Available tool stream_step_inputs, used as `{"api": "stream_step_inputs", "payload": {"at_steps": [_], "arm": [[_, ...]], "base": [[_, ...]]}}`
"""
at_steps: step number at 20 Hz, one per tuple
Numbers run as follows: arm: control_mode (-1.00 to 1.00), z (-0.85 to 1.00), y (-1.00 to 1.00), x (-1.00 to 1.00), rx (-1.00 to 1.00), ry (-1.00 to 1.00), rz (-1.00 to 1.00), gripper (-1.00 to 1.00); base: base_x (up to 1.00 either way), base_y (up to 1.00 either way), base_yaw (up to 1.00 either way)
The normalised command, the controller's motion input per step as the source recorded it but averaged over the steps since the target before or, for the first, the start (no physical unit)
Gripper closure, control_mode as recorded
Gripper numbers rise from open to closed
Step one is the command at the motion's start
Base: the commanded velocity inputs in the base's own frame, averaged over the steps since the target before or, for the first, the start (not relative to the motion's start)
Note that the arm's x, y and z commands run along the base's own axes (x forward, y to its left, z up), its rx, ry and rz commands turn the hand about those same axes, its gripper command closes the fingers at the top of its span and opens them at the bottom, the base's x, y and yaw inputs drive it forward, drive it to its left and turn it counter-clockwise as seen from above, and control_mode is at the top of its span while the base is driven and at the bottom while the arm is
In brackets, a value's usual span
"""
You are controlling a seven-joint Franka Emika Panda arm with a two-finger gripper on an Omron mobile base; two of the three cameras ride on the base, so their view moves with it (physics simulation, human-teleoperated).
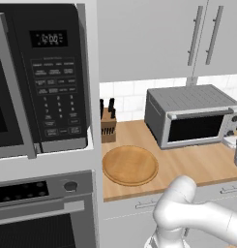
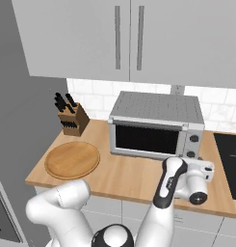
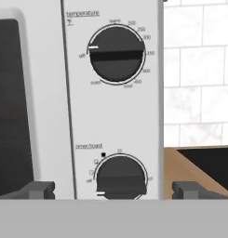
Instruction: Pick up the kebab skewer and baguette bread, and place them inside the toaster oven. Close the toaster oven door and start by setting the timer.
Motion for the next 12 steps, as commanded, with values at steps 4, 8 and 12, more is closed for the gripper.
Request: {"api": "stream_step_inputs", "payload": {"at_steps": [4,8,12], "arm": [[-1.0,-0.03,-0.08,0.12,0.0,0.0,0.0,-1.0],[-1.0,-0.03,-0.01,0.13,0.0,0.0,0.0,-1.0],[-1.0,-0.06,0.0,0.1,0.0,0.0,0.0,-1.0]], "base": [[0.0,0.0,0.0],[0.0,0.0,0.0],[0.0,0.0,0.0]]}}
